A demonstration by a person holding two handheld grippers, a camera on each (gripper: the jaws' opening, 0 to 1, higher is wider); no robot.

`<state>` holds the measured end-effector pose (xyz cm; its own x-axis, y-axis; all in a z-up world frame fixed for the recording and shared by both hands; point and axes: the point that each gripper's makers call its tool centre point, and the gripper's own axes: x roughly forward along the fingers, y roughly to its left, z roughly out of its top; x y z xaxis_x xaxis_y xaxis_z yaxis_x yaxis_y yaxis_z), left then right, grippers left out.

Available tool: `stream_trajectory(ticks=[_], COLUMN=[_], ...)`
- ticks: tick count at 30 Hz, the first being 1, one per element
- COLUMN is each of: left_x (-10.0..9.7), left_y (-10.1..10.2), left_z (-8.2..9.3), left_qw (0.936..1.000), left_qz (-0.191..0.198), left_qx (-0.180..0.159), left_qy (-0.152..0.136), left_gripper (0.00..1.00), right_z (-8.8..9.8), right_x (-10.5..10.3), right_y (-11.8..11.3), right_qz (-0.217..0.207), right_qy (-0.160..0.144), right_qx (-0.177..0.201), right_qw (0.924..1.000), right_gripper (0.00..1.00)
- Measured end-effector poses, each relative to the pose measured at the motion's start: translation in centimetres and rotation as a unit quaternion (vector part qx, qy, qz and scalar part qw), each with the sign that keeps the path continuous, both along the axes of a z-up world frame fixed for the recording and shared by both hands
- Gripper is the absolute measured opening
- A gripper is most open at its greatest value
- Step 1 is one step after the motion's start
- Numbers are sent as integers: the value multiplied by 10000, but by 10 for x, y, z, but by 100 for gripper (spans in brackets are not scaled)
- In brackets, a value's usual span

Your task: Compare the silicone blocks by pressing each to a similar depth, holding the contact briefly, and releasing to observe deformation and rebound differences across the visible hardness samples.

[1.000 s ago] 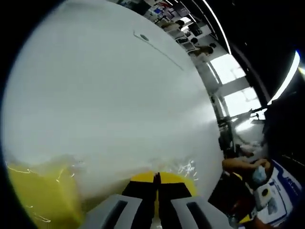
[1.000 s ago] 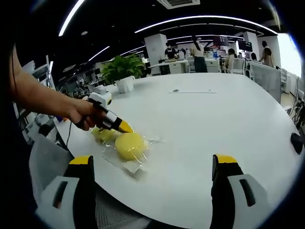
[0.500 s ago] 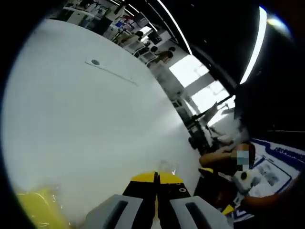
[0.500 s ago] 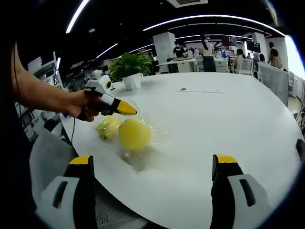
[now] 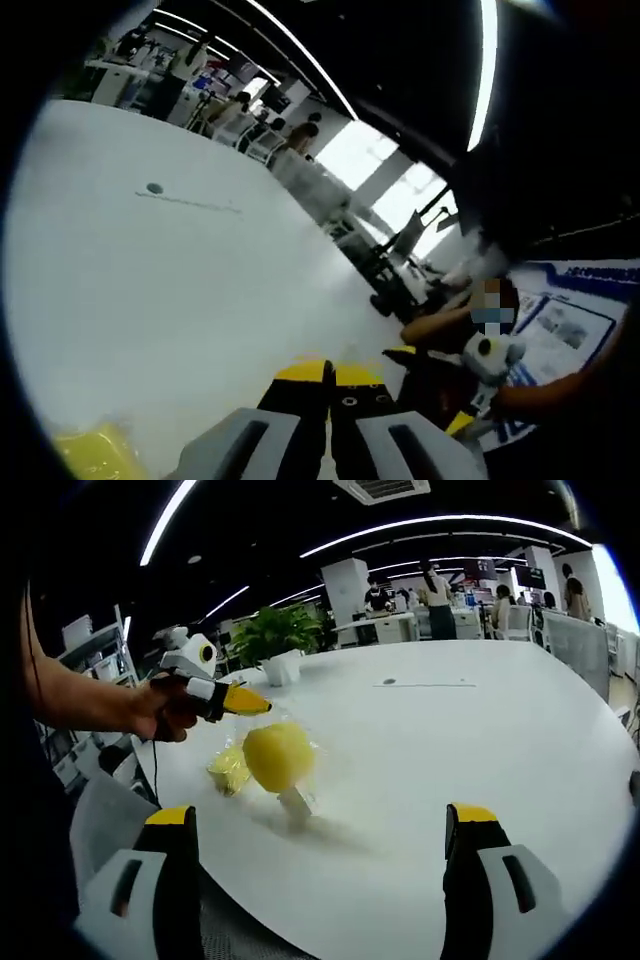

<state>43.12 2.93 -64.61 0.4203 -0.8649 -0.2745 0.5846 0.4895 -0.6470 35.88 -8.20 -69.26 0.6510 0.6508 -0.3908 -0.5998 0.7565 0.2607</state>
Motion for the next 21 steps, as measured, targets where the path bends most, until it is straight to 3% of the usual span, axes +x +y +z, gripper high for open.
stream_trajectory(ticks=[2, 4, 7, 10, 16, 21], left_x=[-1, -4, -7, -10, -9, -12], left_y=[-4, -7, -5, -6, -8, -12], left_z=[12, 23, 33, 43, 82, 112], left_qw=[9997, 9975, 9979, 9968, 9937, 9889], left_qz=[-127, -354, -304, -328, -293, -433], left_qx=[-68, 121, -13, -12, -351, -278], left_qy=[-181, -598, -575, -731, -1025, -1395], left_gripper=[0, 0, 0, 0, 0, 0], right_z=[0, 3, 10, 11, 21, 25], right_x=[0, 1, 5, 6, 11, 15], right_y=[2, 4, 3, 2, 5, 11], right_qz=[34, 73, 48, 26, 118, 305], right_qy=[26, 73, -45, -37, -163, -329], right_qx=[-34, -53, -15, -12, -64, -164], right_qw=[10000, 9999, 10000, 10000, 9998, 9989], right_gripper=[96, 96, 96, 96, 96, 96])
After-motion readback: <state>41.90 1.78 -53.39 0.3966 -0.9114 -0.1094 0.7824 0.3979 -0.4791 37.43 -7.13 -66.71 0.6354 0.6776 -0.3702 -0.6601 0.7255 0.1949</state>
